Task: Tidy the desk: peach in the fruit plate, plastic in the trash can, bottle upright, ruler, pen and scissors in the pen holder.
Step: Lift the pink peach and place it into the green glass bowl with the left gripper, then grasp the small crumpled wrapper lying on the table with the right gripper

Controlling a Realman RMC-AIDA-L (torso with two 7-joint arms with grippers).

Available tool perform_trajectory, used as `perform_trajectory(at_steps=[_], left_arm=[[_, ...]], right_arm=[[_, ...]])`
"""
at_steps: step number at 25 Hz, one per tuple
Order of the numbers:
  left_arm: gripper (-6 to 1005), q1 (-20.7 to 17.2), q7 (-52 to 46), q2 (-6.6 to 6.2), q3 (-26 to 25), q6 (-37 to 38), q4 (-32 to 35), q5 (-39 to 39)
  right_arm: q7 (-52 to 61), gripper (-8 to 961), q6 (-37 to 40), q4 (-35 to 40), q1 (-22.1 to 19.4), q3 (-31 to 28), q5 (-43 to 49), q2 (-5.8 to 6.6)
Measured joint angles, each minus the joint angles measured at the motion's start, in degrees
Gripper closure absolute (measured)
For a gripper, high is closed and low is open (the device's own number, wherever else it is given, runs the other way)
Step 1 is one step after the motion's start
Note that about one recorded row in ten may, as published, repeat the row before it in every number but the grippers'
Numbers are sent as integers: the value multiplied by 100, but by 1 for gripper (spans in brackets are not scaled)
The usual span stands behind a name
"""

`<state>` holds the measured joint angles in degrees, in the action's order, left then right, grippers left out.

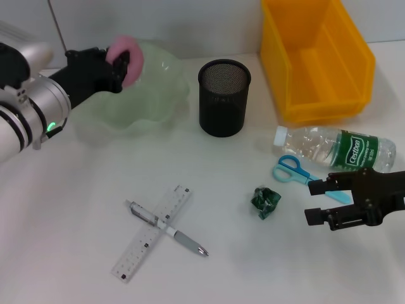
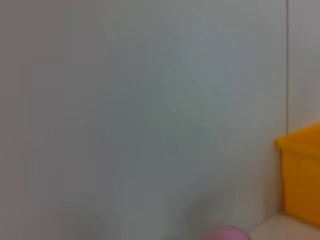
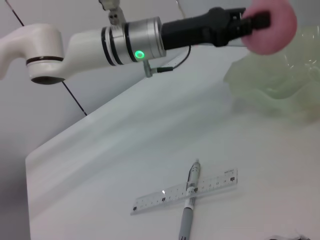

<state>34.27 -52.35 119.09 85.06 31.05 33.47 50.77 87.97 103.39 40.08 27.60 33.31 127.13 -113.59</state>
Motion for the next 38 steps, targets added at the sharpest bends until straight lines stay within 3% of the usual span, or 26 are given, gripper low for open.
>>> perform_trajectory(at_steps=[7,12,23,28,32,36,38], left_arm=[[792,73,197,1,27,-110,-209,-15],[727,42,230,-8,47,-83,-217,-18],[512,35,246,-18,65,-73,-226,11],[274,36,248,-19,71,-73,-227,-15],[197,36,211,-27,71,-46,-221,-23],[197,-32,-304,-74,65,426,-144,1],[197,-203,-1288,-214,41,1436,25,153]], right_arm=[[-5,150,-68,-47,3,21,4,-10],[-13,151,-79,-96,30,25,5,-7],[-17,151,-124,-97,53,27,5,-8],[-17,151,-126,-97,53,26,5,-11],[-18,151,-127,-97,53,27,5,-12],[-17,151,-134,-97,53,27,4,-13],[-18,151,-137,-97,55,27,4,-13]])
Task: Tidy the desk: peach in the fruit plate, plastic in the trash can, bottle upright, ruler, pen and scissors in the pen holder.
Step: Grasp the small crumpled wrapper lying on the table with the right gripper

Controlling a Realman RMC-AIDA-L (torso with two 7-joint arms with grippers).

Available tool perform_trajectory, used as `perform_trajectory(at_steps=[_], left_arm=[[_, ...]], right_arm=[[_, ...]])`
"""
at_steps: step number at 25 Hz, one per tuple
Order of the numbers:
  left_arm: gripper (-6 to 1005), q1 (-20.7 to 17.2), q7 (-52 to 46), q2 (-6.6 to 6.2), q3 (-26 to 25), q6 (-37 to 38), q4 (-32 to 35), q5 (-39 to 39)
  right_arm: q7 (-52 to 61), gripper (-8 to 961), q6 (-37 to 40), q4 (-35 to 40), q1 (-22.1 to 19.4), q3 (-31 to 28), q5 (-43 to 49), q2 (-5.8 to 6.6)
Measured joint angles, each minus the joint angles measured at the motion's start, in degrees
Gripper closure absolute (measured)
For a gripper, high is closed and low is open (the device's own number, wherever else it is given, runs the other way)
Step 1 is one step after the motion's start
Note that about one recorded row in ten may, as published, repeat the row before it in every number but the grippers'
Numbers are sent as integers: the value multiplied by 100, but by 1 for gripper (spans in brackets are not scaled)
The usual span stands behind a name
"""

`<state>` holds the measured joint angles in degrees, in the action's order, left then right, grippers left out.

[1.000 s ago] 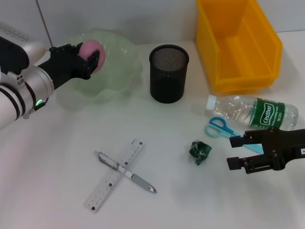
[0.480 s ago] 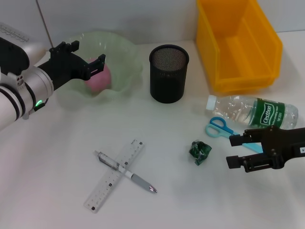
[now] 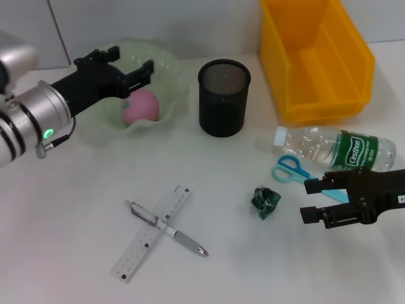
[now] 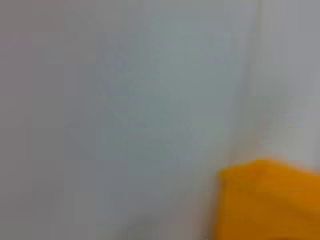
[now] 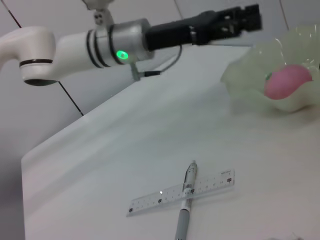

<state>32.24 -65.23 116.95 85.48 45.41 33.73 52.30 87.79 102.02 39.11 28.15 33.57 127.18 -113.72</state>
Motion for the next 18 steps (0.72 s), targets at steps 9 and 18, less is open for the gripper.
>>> perform_trajectory(at_steps=[9,18], left_arm=[[197,-381,-1579,-372,-414,2447,505,1225],[197,-785,-1608,-396,-1228,3993,541,2784]], right_arm=[[0,151,-8,0,41,0,0,7],[34,151,24,5,41,0,0,25]])
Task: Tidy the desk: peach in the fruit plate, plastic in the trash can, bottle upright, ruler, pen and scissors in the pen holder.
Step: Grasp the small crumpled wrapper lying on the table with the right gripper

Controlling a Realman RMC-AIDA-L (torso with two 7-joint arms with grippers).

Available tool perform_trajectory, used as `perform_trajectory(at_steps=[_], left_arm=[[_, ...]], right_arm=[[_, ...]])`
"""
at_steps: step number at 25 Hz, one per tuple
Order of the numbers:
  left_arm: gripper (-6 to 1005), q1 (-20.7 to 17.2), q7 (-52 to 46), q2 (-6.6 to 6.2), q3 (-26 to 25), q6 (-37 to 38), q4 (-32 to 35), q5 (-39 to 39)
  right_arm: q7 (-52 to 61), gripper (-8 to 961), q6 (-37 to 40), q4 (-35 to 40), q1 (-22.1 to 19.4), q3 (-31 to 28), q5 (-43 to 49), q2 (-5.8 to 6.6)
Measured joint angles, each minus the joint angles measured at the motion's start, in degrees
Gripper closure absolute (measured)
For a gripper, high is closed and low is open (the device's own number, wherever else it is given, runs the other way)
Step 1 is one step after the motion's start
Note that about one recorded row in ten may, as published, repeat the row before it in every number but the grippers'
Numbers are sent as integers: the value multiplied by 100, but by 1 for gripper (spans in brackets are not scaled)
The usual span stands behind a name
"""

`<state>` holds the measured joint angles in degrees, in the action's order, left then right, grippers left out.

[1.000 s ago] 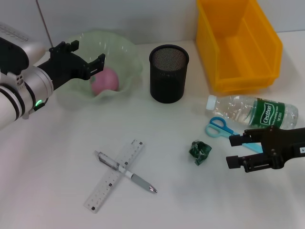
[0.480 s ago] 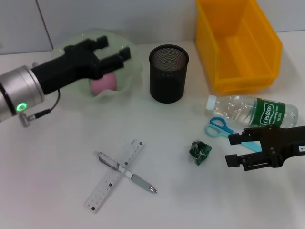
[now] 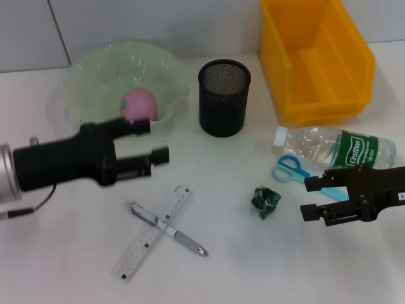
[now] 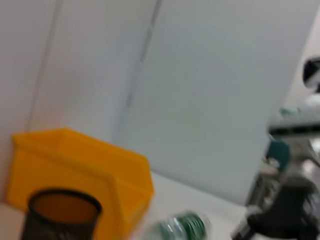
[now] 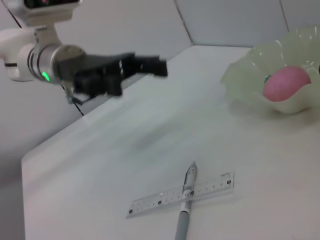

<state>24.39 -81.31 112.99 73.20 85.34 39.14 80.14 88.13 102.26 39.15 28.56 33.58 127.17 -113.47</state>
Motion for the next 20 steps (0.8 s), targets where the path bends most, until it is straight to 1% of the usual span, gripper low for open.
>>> perform_trajectory(at_steps=[1,2,3,4,5,6,7,11,12,13,15,16,17,18,19,20], left_arm=[[197,0,0,0,0,0,0,0],[197,-18,101,34,17,89,0,307],[197,-18,101,34,17,89,0,307],[197,-14,126,58,16,110,-6,489],[197,13,161,113,-4,135,-25,899],[197,13,161,113,-4,135,-25,899],[197,25,174,136,-24,136,-37,1078],[198,0,184,142,-42,105,-42,1118],[198,-12,185,142,-64,95,-45,1121],[198,-24,186,143,-98,84,-47,1123],[198,-51,190,149,-161,82,-49,1124],[198,-62,191,149,-178,83,-49,1124],[198,-82,204,153,-214,93,-48,1126],[198,-85,221,154,-237,105,-48,1126],[198,-85,221,154,-237,105,-48,1126],[198,-86,237,158,-243,110,-49,1127]], right_arm=[[0,151,0,0,0,0,0,0],[4,151,8,11,3,0,0,4],[4,151,8,11,3,0,0,4],[5,151,13,21,11,0,0,6],[10,151,22,27,24,10,0,11],[10,151,22,27,24,10,0,11],[50,151,49,42,42,56,5,20],[169,151,159,189,77,88,-3,20],[412,151,317,601,122,96,-63,-32],[412,151,317,601,122,96,-63,-32],[820,151,446,1142,216,220,-91,-95],[1077,151,497,1427,281,374,-91,-117],[1654,151,579,1842,484,827,-57,-108],[1654,151,579,1842,484,827,-57,-108],[2047,151,644,2106,707,1222,67,-74],[2047,151,644,2106,707,1222,67,-74]])
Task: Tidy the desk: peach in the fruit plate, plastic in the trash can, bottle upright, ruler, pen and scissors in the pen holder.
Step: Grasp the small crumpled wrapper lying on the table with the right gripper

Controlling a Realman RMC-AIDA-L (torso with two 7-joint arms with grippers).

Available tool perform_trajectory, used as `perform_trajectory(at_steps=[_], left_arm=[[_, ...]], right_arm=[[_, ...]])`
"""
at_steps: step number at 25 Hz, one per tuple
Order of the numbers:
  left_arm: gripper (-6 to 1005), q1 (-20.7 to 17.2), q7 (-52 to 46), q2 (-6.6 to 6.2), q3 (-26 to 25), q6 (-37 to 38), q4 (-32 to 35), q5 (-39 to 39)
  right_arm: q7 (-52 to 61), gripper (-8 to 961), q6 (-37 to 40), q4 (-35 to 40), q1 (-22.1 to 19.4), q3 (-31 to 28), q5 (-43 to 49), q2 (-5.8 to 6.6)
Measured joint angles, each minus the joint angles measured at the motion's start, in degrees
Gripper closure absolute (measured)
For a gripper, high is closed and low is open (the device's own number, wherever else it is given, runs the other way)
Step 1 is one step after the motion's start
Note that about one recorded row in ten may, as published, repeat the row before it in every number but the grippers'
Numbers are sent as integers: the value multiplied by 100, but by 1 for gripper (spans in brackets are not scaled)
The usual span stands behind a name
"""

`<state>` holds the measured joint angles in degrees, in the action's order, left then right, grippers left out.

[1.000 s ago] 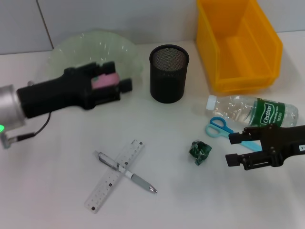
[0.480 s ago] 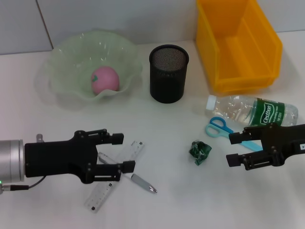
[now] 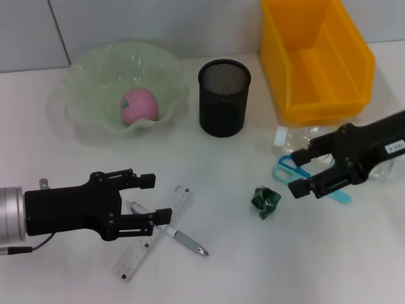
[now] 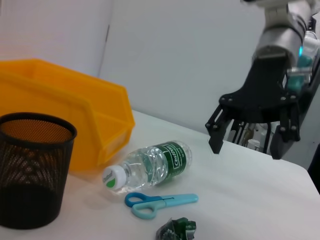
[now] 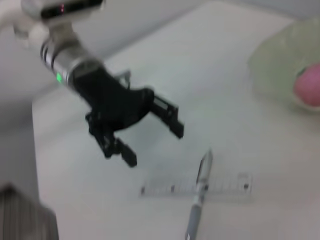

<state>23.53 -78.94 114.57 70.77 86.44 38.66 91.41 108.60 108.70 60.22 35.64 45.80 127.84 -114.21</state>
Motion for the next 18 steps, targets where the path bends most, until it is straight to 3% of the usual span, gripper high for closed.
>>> perform_trajectory(at_steps=[2,5,7,11,12,18], left_arm=[[198,-1,11,13,-6,4,-1,1],[198,-9,11,25,-53,-6,-1,3],[198,-20,11,29,-87,-12,-1,4],[198,-31,10,34,-136,-14,0,4],[198,-43,11,39,-156,-17,0,7],[198,-72,11,49,-213,-23,2,9]], right_arm=[[433,151,92,254,445,519,493,17],[605,151,114,287,734,781,847,14],[695,151,110,261,1069,1010,1292,-49],[698,151,32,253,1300,1141,1765,-191],[696,152,-80,261,1386,1279,2028,-299],[698,152,-558,243,1388,1888,2187,-418]])
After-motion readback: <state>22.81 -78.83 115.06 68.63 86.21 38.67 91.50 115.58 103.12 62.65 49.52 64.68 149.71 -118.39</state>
